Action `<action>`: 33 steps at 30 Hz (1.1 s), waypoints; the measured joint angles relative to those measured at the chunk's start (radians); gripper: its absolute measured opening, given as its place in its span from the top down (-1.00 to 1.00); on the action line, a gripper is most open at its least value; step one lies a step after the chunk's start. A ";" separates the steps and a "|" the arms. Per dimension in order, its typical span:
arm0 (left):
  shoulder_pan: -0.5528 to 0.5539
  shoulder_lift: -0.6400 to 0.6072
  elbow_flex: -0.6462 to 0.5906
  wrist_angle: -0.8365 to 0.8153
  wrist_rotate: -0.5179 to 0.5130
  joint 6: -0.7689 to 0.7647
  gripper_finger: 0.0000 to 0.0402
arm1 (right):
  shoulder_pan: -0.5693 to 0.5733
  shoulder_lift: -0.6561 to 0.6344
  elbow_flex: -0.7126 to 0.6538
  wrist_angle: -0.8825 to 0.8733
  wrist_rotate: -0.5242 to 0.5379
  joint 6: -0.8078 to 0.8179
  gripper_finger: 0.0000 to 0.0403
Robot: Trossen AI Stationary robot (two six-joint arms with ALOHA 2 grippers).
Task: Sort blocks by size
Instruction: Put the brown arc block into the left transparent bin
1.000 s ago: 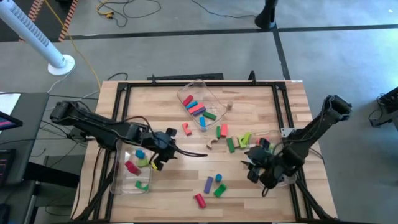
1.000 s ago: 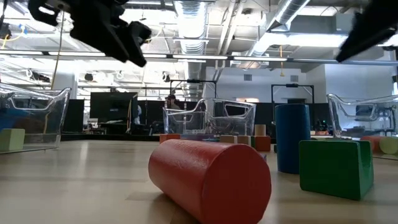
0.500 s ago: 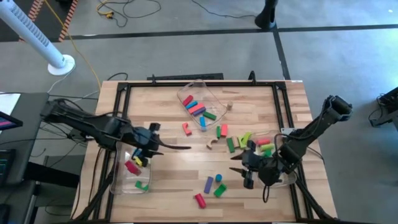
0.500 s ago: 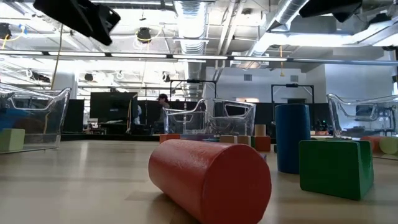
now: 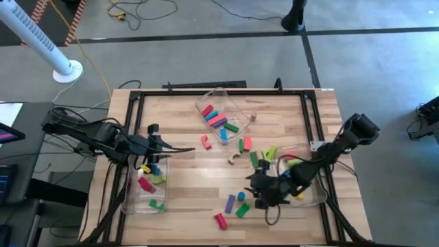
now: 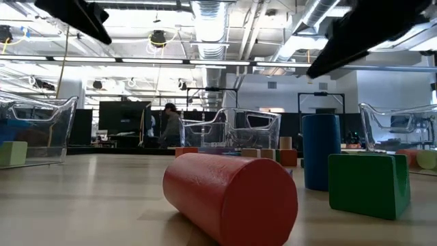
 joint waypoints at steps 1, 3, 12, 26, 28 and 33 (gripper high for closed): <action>0.000 0.000 -0.004 -0.010 -0.008 -0.013 0.25 | -0.014 0.007 0.008 -0.008 0.000 0.000 -0.05; 0.000 -0.002 -0.031 -0.009 -0.016 -0.030 0.25 | -0.034 0.016 0.023 -0.039 0.000 -0.004 -0.05; 0.001 -0.016 -0.222 0.124 -0.028 -0.046 0.25 | -0.089 0.015 0.036 -0.123 -0.001 -0.008 -0.05; -0.001 -0.025 -0.296 0.442 0.025 0.015 0.25 | -0.212 0.020 0.037 -0.127 -0.009 -0.174 -0.05; -0.003 -0.024 -0.296 0.479 0.062 0.015 0.25 | -0.233 0.020 0.037 -0.124 -0.027 -0.209 -0.05; -0.021 -0.024 -0.296 0.538 0.124 0.015 0.25 | -0.280 0.020 0.037 -0.110 -0.058 -0.293 -0.05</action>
